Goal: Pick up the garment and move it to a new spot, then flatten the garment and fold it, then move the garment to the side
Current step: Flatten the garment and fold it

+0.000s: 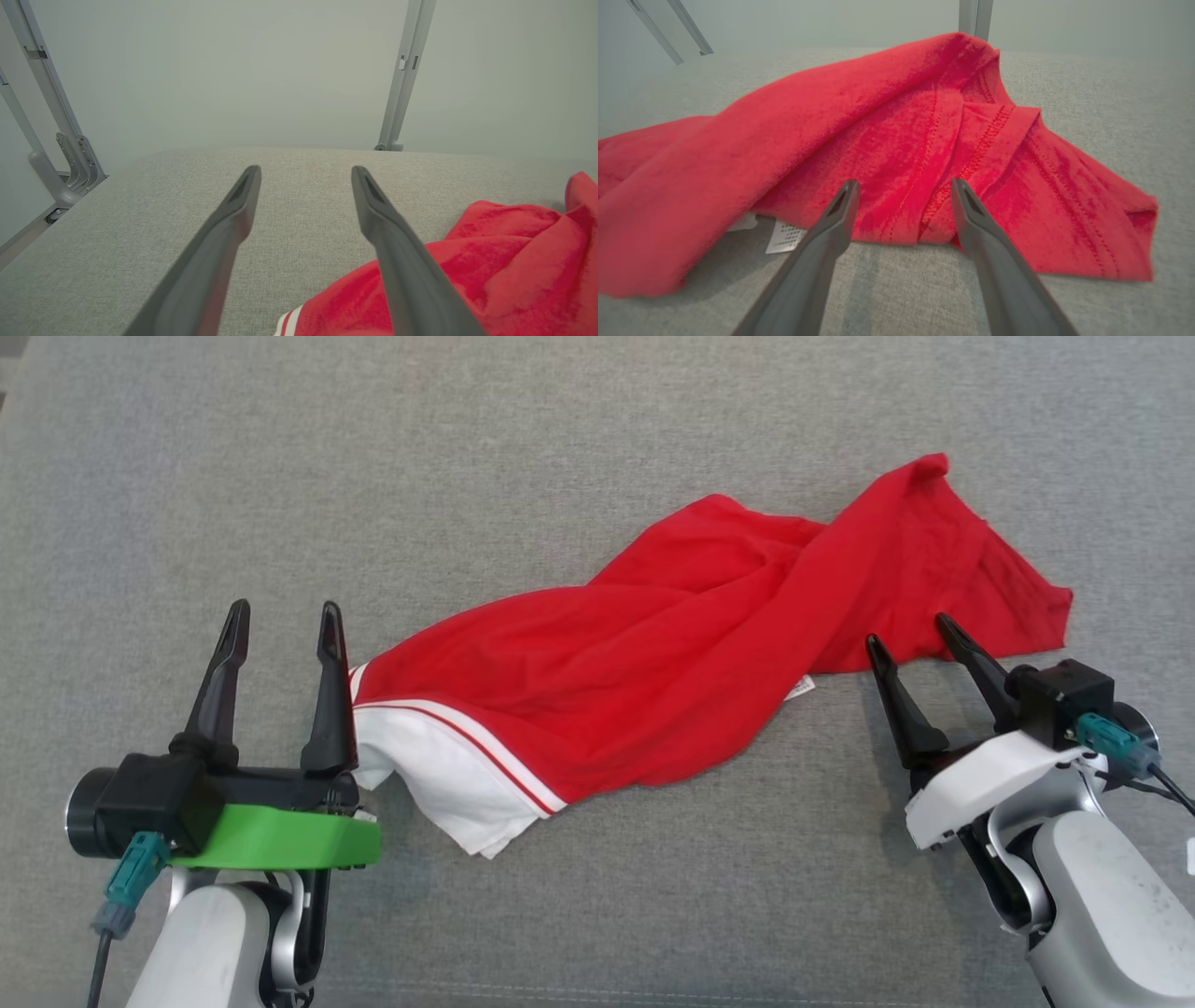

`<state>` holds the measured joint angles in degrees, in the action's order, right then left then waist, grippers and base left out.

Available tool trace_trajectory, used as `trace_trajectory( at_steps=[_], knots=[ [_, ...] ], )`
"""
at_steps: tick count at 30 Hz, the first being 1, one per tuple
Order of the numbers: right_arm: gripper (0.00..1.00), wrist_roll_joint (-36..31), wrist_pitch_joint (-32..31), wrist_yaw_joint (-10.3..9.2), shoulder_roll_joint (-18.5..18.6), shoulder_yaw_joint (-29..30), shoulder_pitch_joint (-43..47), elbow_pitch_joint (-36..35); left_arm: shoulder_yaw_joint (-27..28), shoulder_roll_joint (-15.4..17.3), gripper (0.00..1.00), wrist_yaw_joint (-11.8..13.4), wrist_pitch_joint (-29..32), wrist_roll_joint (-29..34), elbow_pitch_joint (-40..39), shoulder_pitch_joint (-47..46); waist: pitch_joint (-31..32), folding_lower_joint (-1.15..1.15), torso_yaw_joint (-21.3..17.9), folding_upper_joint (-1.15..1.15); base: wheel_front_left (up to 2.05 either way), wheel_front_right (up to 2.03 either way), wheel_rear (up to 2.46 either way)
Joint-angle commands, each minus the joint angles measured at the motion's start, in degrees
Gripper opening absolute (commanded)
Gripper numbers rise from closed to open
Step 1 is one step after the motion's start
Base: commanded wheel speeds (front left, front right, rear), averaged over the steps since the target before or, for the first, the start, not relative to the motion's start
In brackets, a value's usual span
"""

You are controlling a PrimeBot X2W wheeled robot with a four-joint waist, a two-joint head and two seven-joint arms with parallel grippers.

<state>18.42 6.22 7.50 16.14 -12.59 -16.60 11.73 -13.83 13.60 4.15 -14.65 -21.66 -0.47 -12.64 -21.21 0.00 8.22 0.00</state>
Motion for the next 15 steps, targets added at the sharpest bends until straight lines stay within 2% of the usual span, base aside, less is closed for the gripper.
trace_trajectory(
  at_steps=[1, 4, 5, 6, 7, 8, 9, 15],
  knots=[
    [1.00, 0.56, 0.51, -0.02, 0.48, -0.38, -1.20, 1.29, 0.11, -0.29, 1.00, -0.26, -0.19, -0.20, 0.23, -1.08, -1.42, 0.00, 1.48, 0.00, 0.00, 0.00, 0.00],
    [1.00, 1.19, 1.01, -0.02, 0.60, -1.52, -3.04, 4.31, 0.18, -0.88, 1.00, -0.62, -0.38, 0.07, 0.64, -1.42, -1.77, 0.00, 1.89, 0.00, 0.00, 0.00, 0.00],
    [0.80, 1.39, 1.14, -0.02, 0.65, -1.95, -3.55, 5.10, 0.22, -1.04, 1.00, -0.67, -0.43, 0.18, 0.77, -1.52, -1.83, 0.00, 1.98, 0.00, 0.00, 0.00, 0.00],
    [0.49, 1.61, 1.36, -0.02, 0.73, -2.40, -3.92, 5.78, 0.28, -1.12, 1.00, -0.72, -0.47, 0.23, 0.89, -1.62, -1.87, 0.00, 2.04, 0.00, 0.00, 0.00, 0.00],
    [0.36, 1.75, 1.50, -0.02, 0.83, -2.75, -4.18, 6.29, 0.39, -1.13, 1.00, -0.76, -0.51, 0.37, 1.00, -1.74, -1.89, 0.00, 2.05, 0.00, 0.00, 0.00, 0.00],
    [0.13, 1.92, 1.54, -0.02, 0.95, -3.18, -4.38, 6.70, 0.46, -1.19, 1.00, -0.88, -0.54, 0.44, 1.10, -1.85, -1.88, 0.00, 2.02, 0.00, 0.00, 0.00, 0.00],
    [0.00, 2.02, 1.85, -0.01, 1.03, -3.52, -4.47, 6.86, 0.59, -1.24, 1.00, -1.04, -0.56, 0.47, 1.24, -1.91, -1.83, 0.00, 1.96, 0.00, 0.00, 0.00, 0.00],
    [0.00, 0.87, 4.04, -0.01, 1.55, -3.79, -2.78, 2.88, 1.45, -1.40, 1.00, -1.34, -0.53, 1.02, 1.51, -1.59, -1.28, 0.00, 0.89, 0.00, 0.00, 0.00, 0.00]
  ],
)
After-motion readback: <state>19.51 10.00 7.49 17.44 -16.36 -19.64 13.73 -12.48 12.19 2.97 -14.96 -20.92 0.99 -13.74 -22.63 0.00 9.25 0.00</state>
